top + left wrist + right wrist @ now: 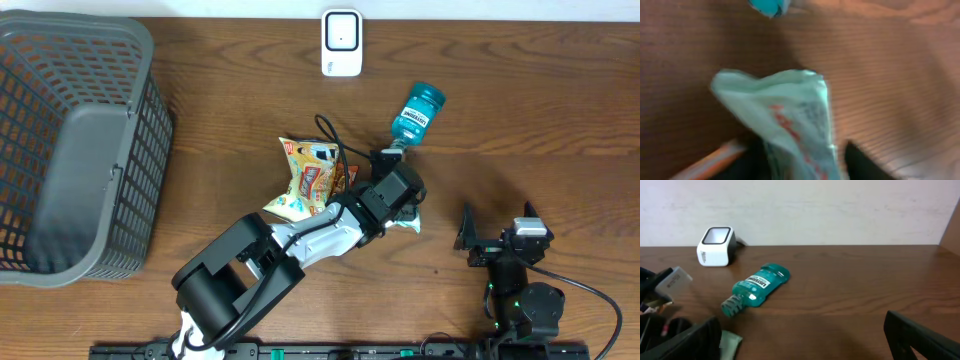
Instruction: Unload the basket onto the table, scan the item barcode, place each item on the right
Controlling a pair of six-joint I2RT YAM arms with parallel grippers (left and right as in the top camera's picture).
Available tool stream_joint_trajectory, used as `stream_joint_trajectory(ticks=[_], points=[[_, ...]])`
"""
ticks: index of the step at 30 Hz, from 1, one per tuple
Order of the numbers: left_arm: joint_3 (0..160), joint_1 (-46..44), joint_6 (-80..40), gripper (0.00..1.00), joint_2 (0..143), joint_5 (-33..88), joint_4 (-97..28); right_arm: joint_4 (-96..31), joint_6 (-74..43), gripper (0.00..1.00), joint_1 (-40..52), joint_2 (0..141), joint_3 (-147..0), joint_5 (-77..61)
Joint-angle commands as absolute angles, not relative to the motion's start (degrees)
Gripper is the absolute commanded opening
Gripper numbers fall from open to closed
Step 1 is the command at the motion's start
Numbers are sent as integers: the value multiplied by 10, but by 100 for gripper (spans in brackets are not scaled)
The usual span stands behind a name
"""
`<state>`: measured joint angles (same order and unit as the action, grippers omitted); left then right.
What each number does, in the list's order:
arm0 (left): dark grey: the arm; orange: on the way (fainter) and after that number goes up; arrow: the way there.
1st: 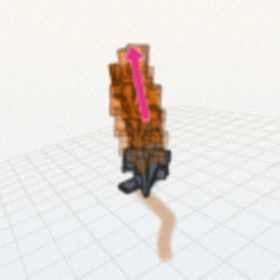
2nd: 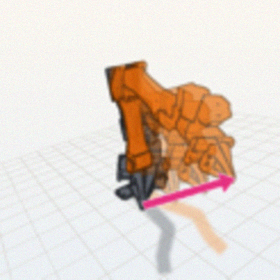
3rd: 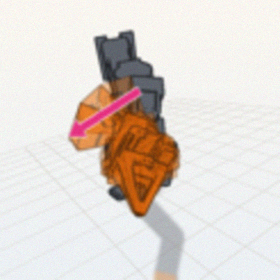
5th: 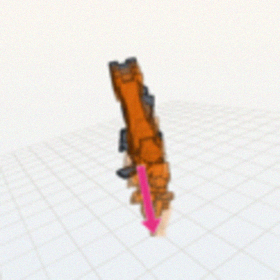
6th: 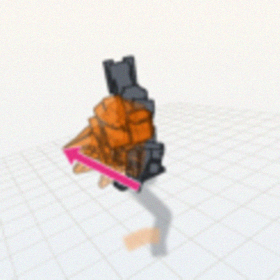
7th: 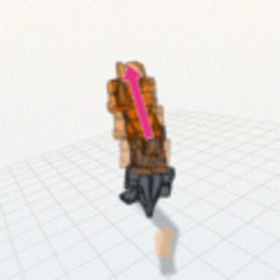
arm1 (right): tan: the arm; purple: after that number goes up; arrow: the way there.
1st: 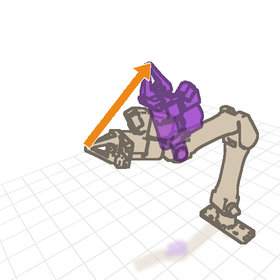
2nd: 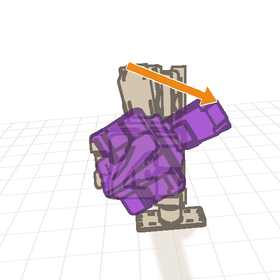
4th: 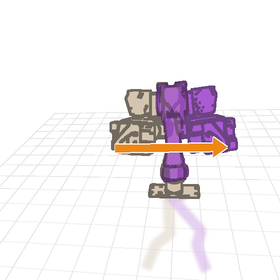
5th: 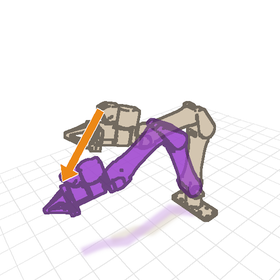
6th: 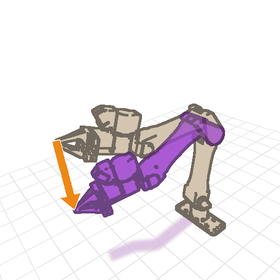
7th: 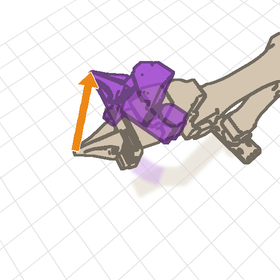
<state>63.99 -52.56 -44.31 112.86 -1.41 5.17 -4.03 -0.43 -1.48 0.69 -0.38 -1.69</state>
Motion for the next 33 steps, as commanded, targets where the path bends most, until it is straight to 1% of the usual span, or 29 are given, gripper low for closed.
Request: stream_joint_trajectory(ticks=[1,2,3,4,9,13,16,22,27,33], points=[[640,-524,-448,78,1124,0,65,-42,-10,99,-12,5,-3,-16],[641,-524,-445,88,1121,6,71,-42,-10,99,-12,5,-3,-16],[643,-524,-439,94,1117,11,76,-42,-10,99,-12,5,-3,-16],[646,-524,-431,96,1112,11,76,-42,-10,99,-12,5,-3,-16],[657,-524,-349,97,1069,6,76,-42,-10,99,-12,5,-3,-16],[657,-512,-304,97,1014,-46,53,-42,-10,99,-12,5,-3,-16],[657,-486,-304,97,973,-81,23,-42,-10,99,-12,5,-3,-16],[657,-411,-252,98,908,-82,-31,-42,-10,99,-12,5,-3,-16],[680,-369,-151,97,838,-82,-43,-42,-10,99,-12,5,-3,-16],[763,-339,-28,98,764,-86,-43,-42,-10,99,-12,5,-3,-16]])
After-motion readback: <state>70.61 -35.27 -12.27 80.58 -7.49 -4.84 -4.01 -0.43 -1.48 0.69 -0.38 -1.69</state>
